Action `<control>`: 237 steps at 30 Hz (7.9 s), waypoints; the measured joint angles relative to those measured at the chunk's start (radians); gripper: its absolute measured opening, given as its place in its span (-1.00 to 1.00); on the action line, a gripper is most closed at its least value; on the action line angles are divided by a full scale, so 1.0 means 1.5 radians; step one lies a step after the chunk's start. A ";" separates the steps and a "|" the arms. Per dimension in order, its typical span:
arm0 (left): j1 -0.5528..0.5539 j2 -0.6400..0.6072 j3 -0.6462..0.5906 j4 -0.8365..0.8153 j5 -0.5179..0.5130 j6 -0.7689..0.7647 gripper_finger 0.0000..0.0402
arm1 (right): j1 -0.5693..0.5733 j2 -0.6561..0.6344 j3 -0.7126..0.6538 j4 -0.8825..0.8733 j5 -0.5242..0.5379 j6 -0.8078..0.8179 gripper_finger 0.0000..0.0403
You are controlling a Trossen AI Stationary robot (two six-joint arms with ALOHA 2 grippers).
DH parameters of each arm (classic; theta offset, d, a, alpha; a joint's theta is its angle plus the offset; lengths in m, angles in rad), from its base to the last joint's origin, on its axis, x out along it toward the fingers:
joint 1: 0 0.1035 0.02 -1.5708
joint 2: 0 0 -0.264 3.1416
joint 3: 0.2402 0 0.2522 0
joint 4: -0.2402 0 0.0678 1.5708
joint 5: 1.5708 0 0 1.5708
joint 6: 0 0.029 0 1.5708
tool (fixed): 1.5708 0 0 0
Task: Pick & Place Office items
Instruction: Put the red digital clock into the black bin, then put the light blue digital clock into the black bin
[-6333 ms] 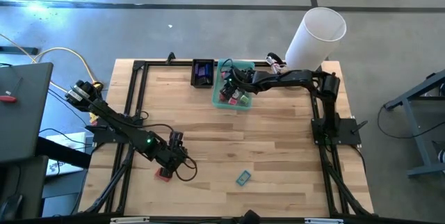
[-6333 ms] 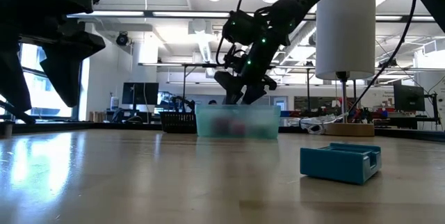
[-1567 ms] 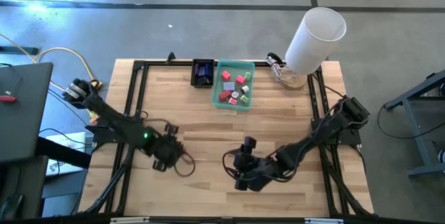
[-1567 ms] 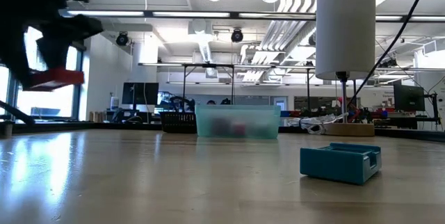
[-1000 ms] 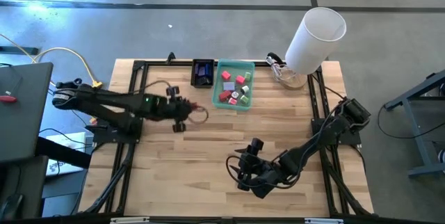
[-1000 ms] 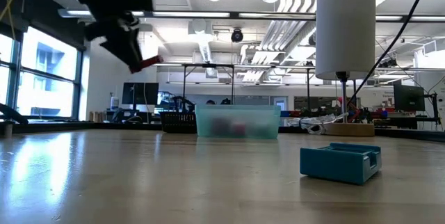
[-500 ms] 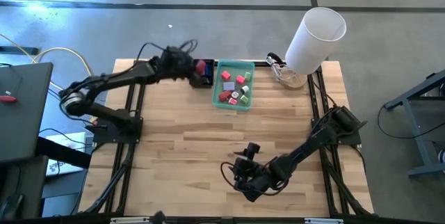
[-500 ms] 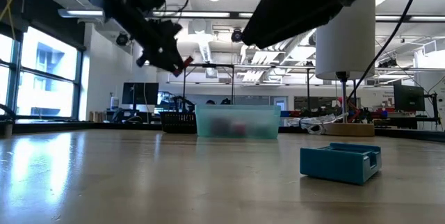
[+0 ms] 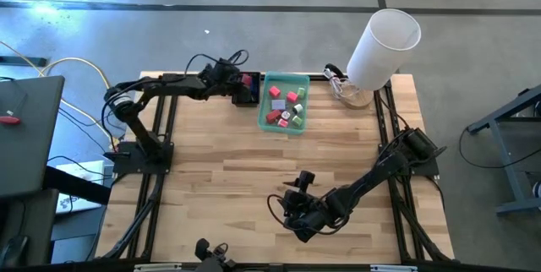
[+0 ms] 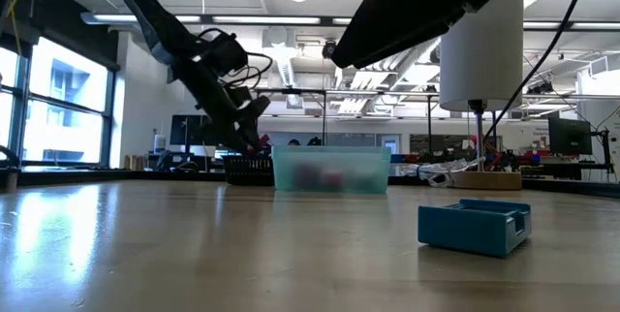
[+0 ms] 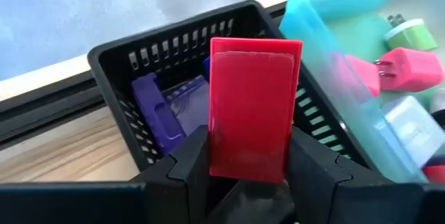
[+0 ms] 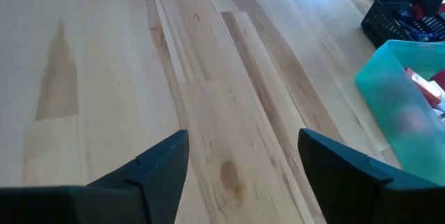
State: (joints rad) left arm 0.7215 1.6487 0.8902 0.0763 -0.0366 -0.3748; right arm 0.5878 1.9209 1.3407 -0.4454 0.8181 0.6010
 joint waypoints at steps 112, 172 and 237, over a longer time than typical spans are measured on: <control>-0.467 -0.165 0.000 -0.442 -0.016 0.055 0.12 | -0.032 0.023 0.000 -0.103 -0.456 -0.357 0.28; -0.613 -0.063 -0.015 0.016 0.021 0.025 0.12 | 0.001 0.080 -0.002 -0.172 -0.071 -0.011 -0.32; -0.603 0.068 -0.015 0.246 -0.094 -0.094 0.02 | -0.045 0.073 0.001 -0.133 0.171 -0.020 -0.32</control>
State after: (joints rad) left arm -0.1828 1.7500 0.8680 0.4455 -0.1770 -0.5159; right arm 0.5205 2.0308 1.3415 -0.6443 1.0742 0.5704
